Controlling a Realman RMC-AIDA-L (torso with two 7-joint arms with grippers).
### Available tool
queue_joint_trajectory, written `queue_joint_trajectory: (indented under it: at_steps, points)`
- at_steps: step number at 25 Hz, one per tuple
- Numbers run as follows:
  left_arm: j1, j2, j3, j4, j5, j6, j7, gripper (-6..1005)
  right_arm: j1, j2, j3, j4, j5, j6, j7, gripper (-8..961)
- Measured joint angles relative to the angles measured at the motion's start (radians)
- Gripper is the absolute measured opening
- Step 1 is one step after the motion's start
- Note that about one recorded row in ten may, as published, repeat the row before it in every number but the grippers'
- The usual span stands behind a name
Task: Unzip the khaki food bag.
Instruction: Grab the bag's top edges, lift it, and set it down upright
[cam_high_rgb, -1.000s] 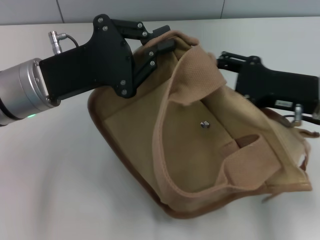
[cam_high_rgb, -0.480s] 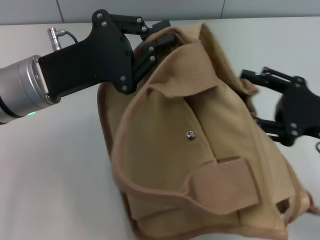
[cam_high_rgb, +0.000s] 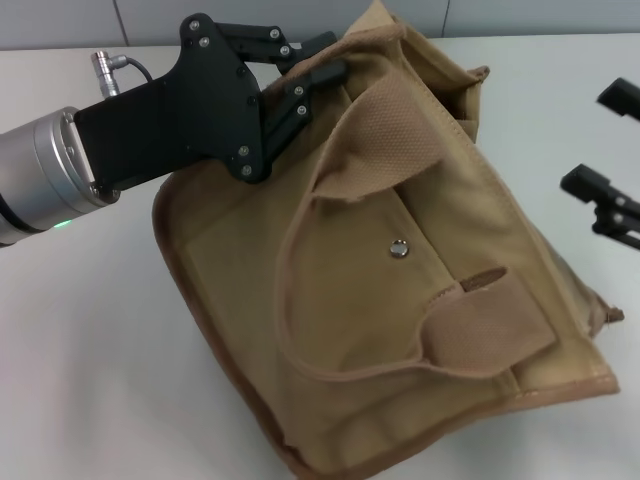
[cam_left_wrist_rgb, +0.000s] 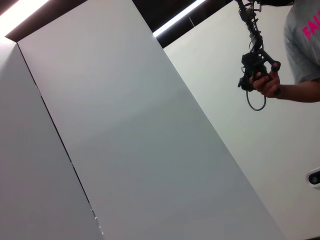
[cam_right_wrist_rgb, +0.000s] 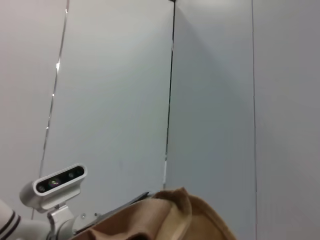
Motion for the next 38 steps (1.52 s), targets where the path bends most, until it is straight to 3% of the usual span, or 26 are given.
queue_joint_trajectory:
  at_steps: [9,14,24,30,38]
  points:
    - [0.002,0.0,0.001,-0.001,0.002,0.006,0.003,89,0.096,0.004,0.032,0.214,0.077,0.089,-0.177,828]
    - [-0.001,0.0,0.001,-0.002,0.003,0.008,0.008,92,0.144,0.004,0.009,0.258,0.068,0.174,-0.207,824]
    - [0.001,0.0,-0.001,-0.002,0.003,0.01,0.009,98,0.105,-0.003,-0.122,0.222,0.064,0.187,-0.14,817]
    - [0.001,0.0,0.001,-0.002,0.003,0.014,0.009,102,0.098,-0.003,-0.137,0.221,0.038,0.214,-0.137,812]
    - [0.0,0.0,0.002,-0.002,0.001,0.027,0.009,106,0.178,0.004,-0.14,0.274,0.044,0.274,-0.128,806]
